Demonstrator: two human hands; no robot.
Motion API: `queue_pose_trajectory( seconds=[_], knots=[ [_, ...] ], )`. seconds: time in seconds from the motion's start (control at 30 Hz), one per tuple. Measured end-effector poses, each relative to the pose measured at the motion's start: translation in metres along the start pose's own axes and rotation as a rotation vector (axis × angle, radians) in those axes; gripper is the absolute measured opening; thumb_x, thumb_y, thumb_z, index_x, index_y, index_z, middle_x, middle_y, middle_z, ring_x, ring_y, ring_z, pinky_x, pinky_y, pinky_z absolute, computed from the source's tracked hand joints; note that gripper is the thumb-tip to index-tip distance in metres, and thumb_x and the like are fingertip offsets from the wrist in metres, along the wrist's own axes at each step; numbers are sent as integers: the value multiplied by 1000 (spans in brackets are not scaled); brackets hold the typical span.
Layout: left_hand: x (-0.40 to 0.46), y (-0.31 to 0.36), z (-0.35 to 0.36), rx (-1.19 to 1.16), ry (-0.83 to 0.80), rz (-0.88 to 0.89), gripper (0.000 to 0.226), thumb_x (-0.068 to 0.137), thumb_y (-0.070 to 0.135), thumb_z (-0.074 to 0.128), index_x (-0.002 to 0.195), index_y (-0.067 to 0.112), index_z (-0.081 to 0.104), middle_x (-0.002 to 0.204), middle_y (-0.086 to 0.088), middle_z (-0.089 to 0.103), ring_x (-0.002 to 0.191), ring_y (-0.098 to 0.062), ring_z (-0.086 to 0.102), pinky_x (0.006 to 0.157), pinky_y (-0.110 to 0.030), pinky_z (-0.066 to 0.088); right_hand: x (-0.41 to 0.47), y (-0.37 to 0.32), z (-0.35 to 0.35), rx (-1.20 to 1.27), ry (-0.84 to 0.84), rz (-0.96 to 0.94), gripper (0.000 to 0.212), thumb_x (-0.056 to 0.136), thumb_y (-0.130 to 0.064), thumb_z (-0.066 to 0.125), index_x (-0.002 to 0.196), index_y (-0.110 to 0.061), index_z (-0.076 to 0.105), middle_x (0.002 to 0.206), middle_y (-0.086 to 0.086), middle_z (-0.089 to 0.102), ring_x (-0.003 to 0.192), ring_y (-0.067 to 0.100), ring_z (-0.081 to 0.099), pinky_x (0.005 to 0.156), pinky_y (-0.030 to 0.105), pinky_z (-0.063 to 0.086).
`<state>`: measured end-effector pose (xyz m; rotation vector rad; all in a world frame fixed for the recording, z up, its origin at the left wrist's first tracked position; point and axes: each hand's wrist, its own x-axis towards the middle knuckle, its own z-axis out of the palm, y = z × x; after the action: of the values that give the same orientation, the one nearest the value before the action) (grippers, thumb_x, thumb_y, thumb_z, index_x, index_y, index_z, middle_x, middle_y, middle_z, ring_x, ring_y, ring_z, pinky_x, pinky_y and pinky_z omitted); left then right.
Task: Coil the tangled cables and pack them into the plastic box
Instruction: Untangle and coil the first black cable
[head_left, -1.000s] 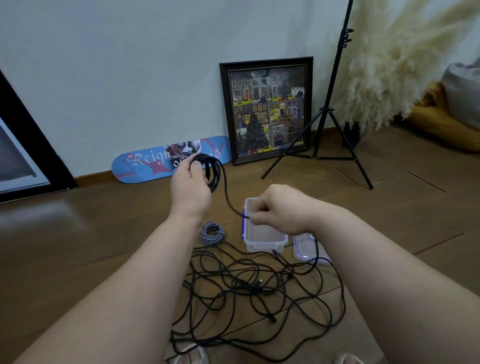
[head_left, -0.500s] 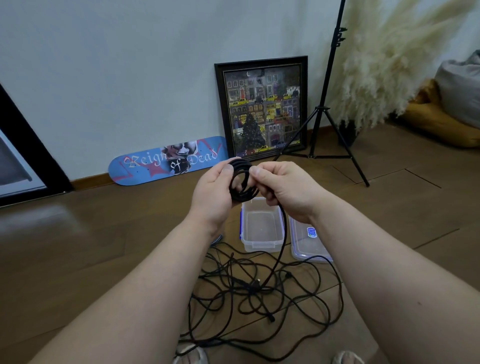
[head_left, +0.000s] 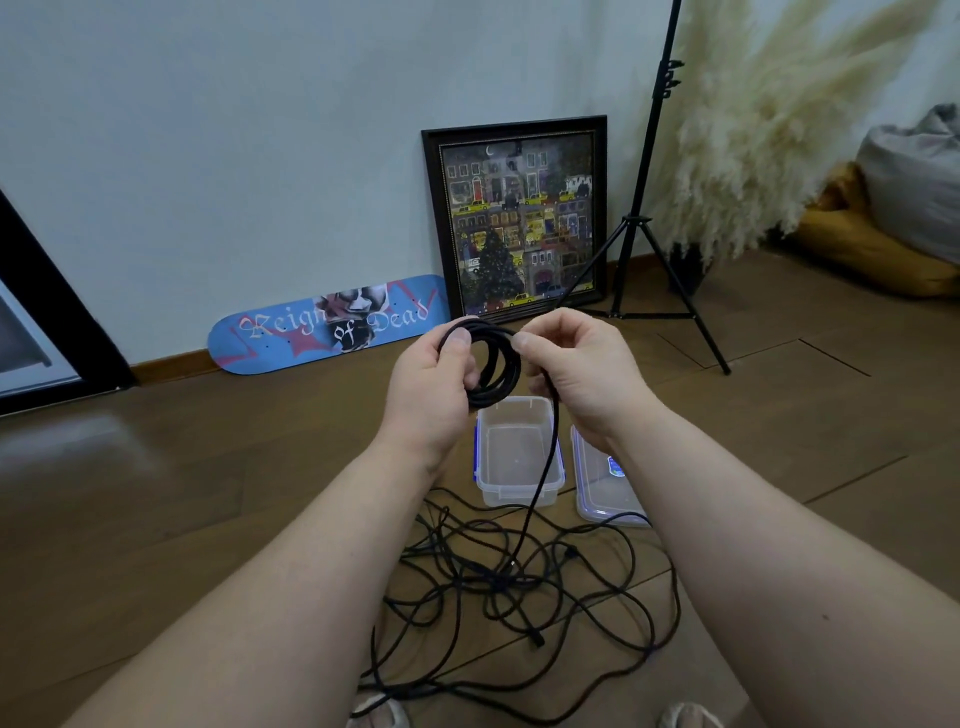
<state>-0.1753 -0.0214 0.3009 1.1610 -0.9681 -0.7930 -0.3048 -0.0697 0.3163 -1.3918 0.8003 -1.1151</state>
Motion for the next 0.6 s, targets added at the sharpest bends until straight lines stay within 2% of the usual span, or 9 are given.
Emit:
queue_pose_trajectory(
  seconds=[0.07,0.13,0.2,0.27,0.33,0.37,0.47,0.6],
  knots=[
    [0,2,3,-50,21,-17,28,105,15,38,95,20,63,54,13,40,54,-5,35,77,-40,38,2,4,-1,-143,72,-101,9,89,-4,64,86,-13,64,76,3,61,66,17,55,62,34,52],
    [0,5,5,-81,51,-13,27,105,14,38,94,18,62,52,13,39,54,-6,35,71,-35,36,0,7,1,-438,69,-251,19,94,-13,59,109,-21,67,94,-3,65,85,16,62,80,39,54],
    [1,8,5,-109,72,-7,28,105,14,38,92,16,62,51,13,39,54,-6,35,67,-32,34,-6,10,5,-654,-45,-342,43,98,-24,53,141,-25,48,102,-7,59,93,14,56,85,32,46],
    [0,10,5,-159,79,-14,29,105,14,38,85,15,59,52,11,37,54,-7,33,65,-29,32,-11,13,11,-774,-173,-320,65,98,-38,50,154,-28,19,113,-6,54,94,15,50,84,30,40],
    [-2,12,5,-204,73,-29,30,105,14,38,83,15,58,56,7,35,56,-8,31,60,-24,31,-12,16,13,-819,-233,-297,77,96,-44,50,156,-28,3,142,1,45,115,22,52,96,38,42],
    [-4,13,5,-222,67,-35,30,105,14,38,83,14,57,57,7,35,56,-8,31,58,-22,31,-11,16,13,-810,-247,-292,80,96,-44,51,156,-27,0,150,3,38,128,23,46,103,41,39],
    [-6,14,3,-238,59,-44,30,105,15,38,80,15,53,58,7,35,56,-8,32,55,-18,33,-11,12,15,-760,-284,-276,88,93,-43,58,155,-25,-1,157,6,29,141,25,33,111,39,33],
    [-8,14,1,-222,23,-74,30,106,17,37,77,15,45,60,5,36,58,-10,35,55,-19,35,-11,14,16,-779,-280,-270,91,89,-44,62,156,-26,2,154,6,32,138,27,36,109,42,34]
  ],
)
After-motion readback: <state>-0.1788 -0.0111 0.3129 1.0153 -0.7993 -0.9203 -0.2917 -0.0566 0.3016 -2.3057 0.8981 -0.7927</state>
